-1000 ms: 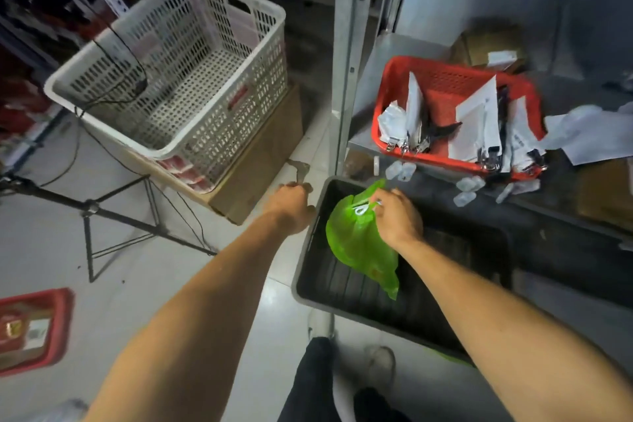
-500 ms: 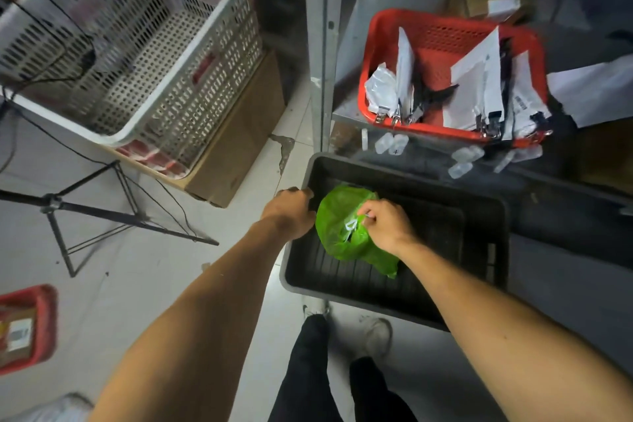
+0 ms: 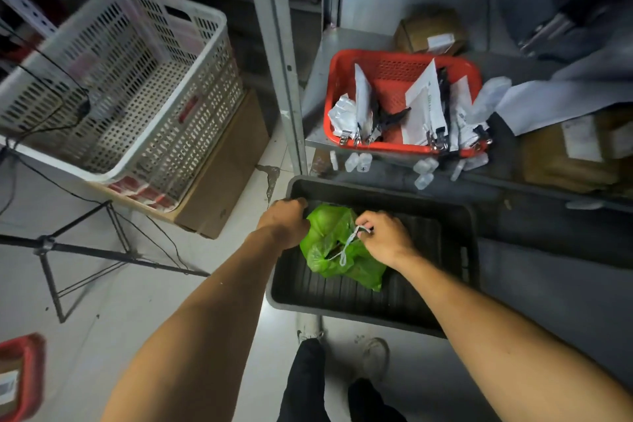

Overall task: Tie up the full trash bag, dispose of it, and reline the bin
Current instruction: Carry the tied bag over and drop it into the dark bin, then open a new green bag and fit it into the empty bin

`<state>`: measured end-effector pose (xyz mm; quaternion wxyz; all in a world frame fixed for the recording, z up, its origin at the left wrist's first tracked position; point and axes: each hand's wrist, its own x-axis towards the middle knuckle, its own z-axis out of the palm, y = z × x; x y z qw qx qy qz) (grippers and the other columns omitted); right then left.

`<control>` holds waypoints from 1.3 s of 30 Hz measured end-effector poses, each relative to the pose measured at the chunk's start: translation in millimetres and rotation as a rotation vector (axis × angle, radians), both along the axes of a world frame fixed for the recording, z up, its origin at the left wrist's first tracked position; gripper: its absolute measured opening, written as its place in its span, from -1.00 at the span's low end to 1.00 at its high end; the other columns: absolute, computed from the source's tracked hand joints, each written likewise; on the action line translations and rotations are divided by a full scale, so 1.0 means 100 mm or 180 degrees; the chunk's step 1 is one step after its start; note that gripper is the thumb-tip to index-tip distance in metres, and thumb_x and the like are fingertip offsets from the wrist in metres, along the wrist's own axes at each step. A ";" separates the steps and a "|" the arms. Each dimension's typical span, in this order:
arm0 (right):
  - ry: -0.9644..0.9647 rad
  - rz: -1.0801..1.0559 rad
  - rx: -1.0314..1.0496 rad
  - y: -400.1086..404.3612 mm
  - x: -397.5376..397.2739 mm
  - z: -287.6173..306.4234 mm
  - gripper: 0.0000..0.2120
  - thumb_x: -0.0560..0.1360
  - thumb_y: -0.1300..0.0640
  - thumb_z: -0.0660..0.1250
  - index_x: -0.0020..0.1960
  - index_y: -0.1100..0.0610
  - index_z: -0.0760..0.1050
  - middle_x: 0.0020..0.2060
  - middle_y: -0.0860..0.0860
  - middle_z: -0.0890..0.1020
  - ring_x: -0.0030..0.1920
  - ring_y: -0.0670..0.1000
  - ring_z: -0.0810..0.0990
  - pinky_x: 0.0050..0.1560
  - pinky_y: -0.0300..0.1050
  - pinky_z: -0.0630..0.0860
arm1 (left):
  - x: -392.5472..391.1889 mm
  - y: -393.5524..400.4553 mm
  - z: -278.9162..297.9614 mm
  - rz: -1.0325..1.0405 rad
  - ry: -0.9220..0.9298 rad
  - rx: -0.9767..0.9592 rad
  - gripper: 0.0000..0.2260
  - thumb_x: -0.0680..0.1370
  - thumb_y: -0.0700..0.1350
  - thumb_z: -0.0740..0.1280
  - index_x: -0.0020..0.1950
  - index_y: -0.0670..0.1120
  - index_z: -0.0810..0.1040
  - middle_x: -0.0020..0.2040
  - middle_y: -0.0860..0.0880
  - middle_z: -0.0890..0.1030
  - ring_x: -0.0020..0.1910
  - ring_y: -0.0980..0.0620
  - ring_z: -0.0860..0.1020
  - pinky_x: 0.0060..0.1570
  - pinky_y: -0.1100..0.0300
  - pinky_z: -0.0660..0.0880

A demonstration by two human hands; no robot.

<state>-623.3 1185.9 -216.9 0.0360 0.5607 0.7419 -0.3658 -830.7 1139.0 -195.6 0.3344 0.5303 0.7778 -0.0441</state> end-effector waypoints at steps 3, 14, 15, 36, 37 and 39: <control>-0.0197 0.0187 0.0173 0.00 0.21 0.18 -0.71 0.50 0.08 0.34 0.23 0.00 0.54 0.15 0.07 0.57 0.16 0.12 0.57 0.16 -0.01 0.51 | 0.17 0.07 0.19 -0.0133 0.0100 0.0080 -0.58 0.51 -0.06 0.26 0.37 -0.05 0.44 0.27 -0.19 0.55 0.24 -0.20 0.50 0.20 0.01 0.48; -0.0793 0.0158 0.1193 0.03 1.38 1.07 -0.47 0.53 -0.14 0.21 0.46 -0.04 0.27 0.39 0.03 0.39 0.37 0.13 0.36 0.33 0.02 0.37 | 1.07 0.28 0.95 -0.0723 0.0501 0.0628 -0.51 0.47 -0.07 0.31 0.41 -0.02 0.39 0.31 -0.16 0.47 0.30 -0.23 0.43 0.28 -0.08 0.44; -0.0821 0.0107 0.1234 0.02 1.50 1.13 -0.47 0.53 -0.13 0.22 0.46 -0.03 0.27 0.39 0.04 0.39 0.37 0.13 0.36 0.33 0.01 0.35 | 1.19 0.30 1.00 -0.0790 0.0492 0.0683 -0.52 0.47 -0.05 0.31 0.40 -0.03 0.40 0.31 -0.17 0.48 0.30 -0.24 0.44 0.28 -0.08 0.44; -0.1364 -0.1726 0.0957 -1.22 3.25 1.16 -0.45 0.48 -0.08 0.26 0.44 -0.02 0.30 0.34 0.07 0.44 0.33 0.16 0.39 0.32 0.02 0.38 | 3.27 0.39 0.96 -0.2528 -0.0023 0.0736 -0.57 0.48 0.00 0.28 0.35 -0.01 0.43 0.34 -0.16 0.47 0.33 -0.22 0.40 0.31 -0.11 0.41; -0.1373 -0.1781 0.0904 -1.32 3.31 1.13 -0.46 0.48 -0.07 0.26 0.44 -0.03 0.30 0.34 0.07 0.43 0.33 0.16 0.38 0.32 0.02 0.37 | 3.36 0.35 0.93 -0.2610 -0.0022 0.0681 -0.57 0.51 -0.02 0.27 0.38 -0.02 0.41 0.37 -0.17 0.43 0.36 -0.23 0.36 0.33 -0.11 0.38; -0.1408 -0.1913 0.0845 -1.50 3.45 1.06 -0.46 0.48 -0.06 0.24 0.44 -0.03 0.29 0.36 0.08 0.42 0.33 0.16 0.37 0.32 0.03 0.36 | 3.54 0.27 0.89 -0.2783 0.0004 0.0601 -0.55 0.54 -0.04 0.26 0.44 -0.05 0.36 0.42 -0.17 0.38 0.41 -0.22 0.31 0.35 -0.10 0.36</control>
